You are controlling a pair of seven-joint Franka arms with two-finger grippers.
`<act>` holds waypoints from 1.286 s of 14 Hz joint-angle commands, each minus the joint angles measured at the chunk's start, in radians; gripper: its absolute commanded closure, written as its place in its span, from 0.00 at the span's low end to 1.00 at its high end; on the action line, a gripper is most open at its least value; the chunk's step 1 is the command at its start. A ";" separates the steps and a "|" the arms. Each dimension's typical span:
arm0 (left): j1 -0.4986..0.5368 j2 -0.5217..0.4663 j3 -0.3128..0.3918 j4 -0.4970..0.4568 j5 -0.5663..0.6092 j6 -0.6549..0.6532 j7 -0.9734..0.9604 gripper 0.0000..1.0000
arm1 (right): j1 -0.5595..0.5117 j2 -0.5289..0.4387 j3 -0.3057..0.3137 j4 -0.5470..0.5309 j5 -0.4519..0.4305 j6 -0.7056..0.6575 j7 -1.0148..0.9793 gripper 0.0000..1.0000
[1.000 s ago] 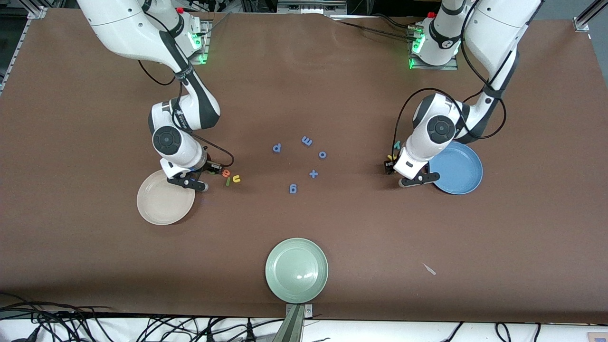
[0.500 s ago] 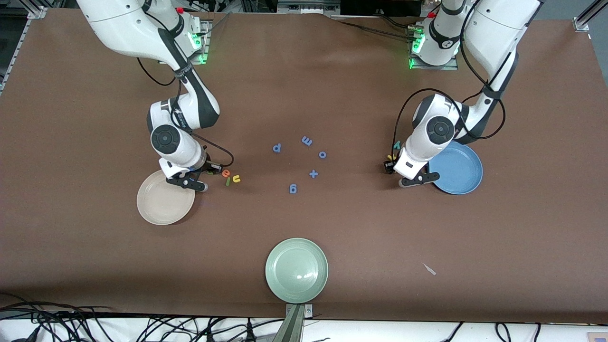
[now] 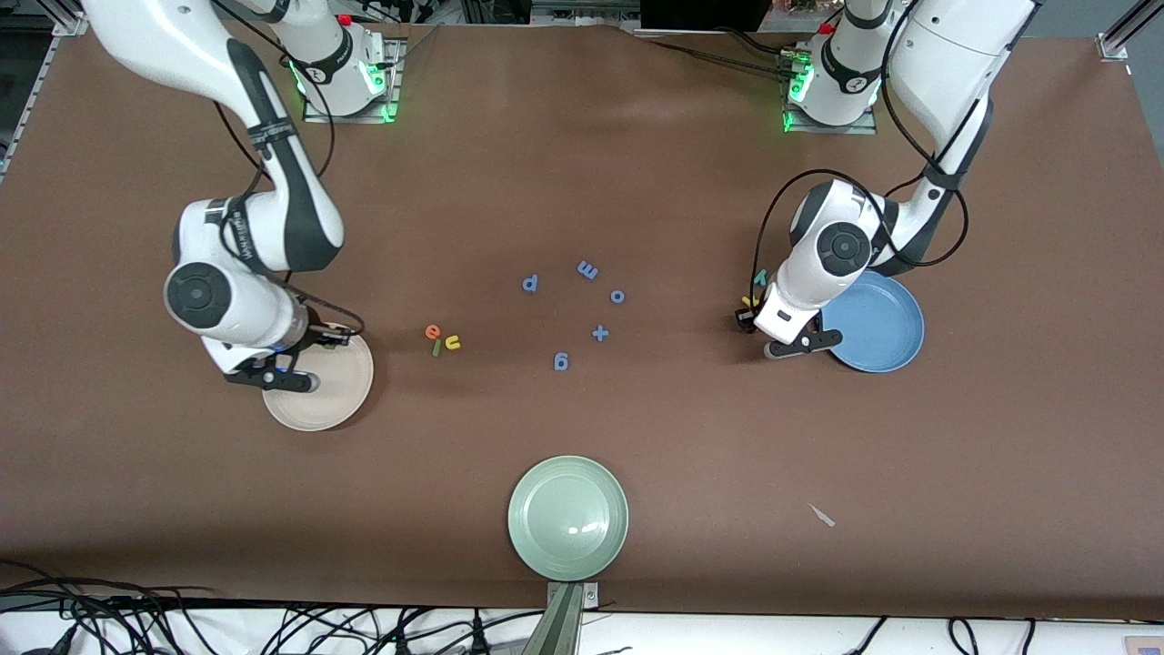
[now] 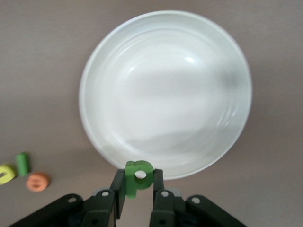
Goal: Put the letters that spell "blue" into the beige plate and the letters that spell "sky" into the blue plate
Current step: 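Drop the green p in the white plate while the left gripper drops s in blue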
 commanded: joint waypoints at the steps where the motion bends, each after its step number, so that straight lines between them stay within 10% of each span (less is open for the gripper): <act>1: -0.004 -0.008 0.005 -0.001 0.046 0.009 -0.032 0.74 | -0.001 0.031 0.008 0.009 0.003 0.036 -0.015 0.77; 3: 0.009 -0.026 0.003 0.008 0.046 -0.002 -0.028 0.74 | -0.001 0.031 0.008 0.009 0.004 0.036 -0.015 0.42; 5: 0.012 -0.037 0.006 0.040 0.045 -0.063 -0.029 0.75 | 0.000 0.030 0.012 0.009 0.004 0.035 0.001 0.33; 18: 0.278 -0.103 0.009 0.057 0.046 -0.219 0.349 0.75 | 0.108 0.099 0.114 0.009 0.049 0.164 0.393 0.33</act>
